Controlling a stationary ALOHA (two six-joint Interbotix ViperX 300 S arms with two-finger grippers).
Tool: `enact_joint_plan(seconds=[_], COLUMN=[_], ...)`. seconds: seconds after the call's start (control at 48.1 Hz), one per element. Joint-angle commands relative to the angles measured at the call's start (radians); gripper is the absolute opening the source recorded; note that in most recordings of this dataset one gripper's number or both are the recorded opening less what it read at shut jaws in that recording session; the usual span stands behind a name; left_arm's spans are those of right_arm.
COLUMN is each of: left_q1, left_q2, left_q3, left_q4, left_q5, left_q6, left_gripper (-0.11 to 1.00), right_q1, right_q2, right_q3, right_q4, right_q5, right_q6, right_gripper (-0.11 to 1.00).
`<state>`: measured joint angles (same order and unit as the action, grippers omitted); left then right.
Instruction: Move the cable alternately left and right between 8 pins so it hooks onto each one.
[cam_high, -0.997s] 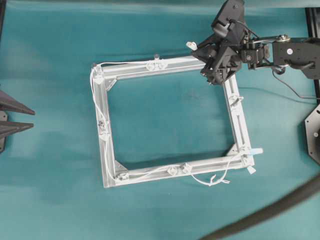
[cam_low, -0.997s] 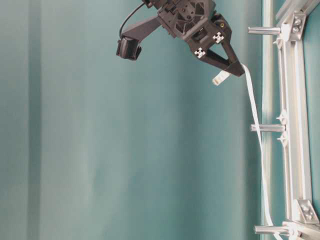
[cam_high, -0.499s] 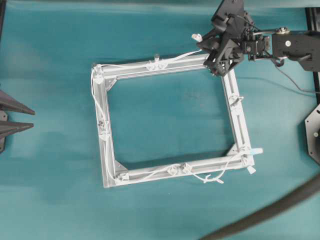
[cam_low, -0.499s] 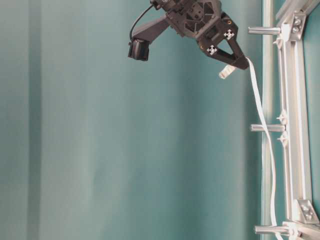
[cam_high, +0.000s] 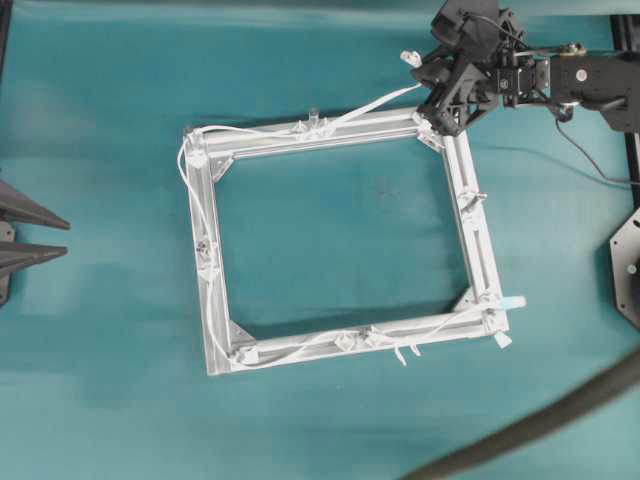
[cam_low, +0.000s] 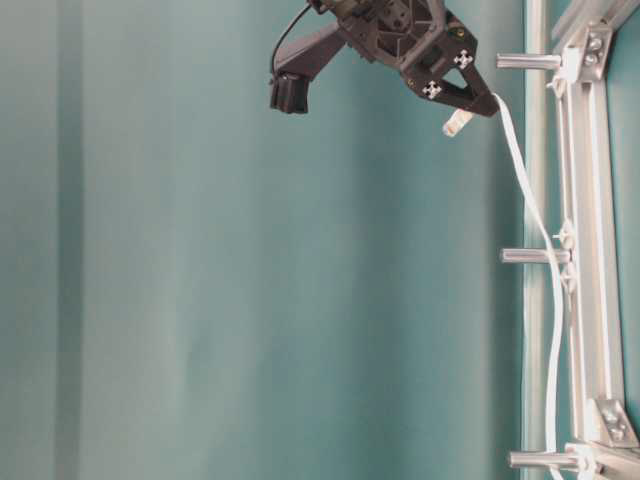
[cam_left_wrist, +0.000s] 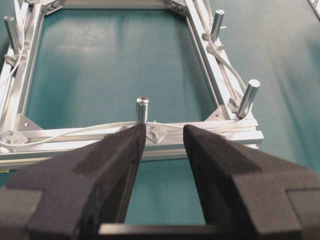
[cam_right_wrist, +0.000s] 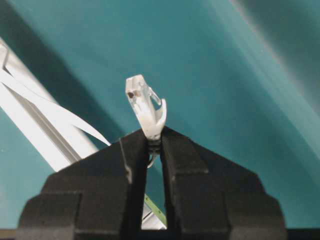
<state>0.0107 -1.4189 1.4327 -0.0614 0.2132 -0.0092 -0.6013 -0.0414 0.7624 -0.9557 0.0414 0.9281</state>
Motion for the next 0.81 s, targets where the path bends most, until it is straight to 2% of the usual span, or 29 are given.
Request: enact_joint_plan(seconds=[0.0, 0.249, 0.79], left_q1=[-0.002, -0.002, -0.002], left_q2=[0.011, 0.011, 0.011], left_q3=[-0.018, -0.018, -0.018], left_q4=[0.0, 0.0, 0.0], left_q5=[-0.005, -0.005, -0.005], left_q6=[-0.003, -0.003, -0.003], left_gripper=[0.5, 0.5, 0.5], right_q1=[-0.006, -0.044, -0.048], right_q2=[-0.02, -0.061, -0.126], right_q3=[-0.006, 0.018, 0.141], right_q4=[-0.002, 0.0, 0.026], right_q5=[0.011, 0.064, 0.044], right_q6=[0.0, 0.011, 0.014], right_gripper=[0.09, 0.09, 0.09])
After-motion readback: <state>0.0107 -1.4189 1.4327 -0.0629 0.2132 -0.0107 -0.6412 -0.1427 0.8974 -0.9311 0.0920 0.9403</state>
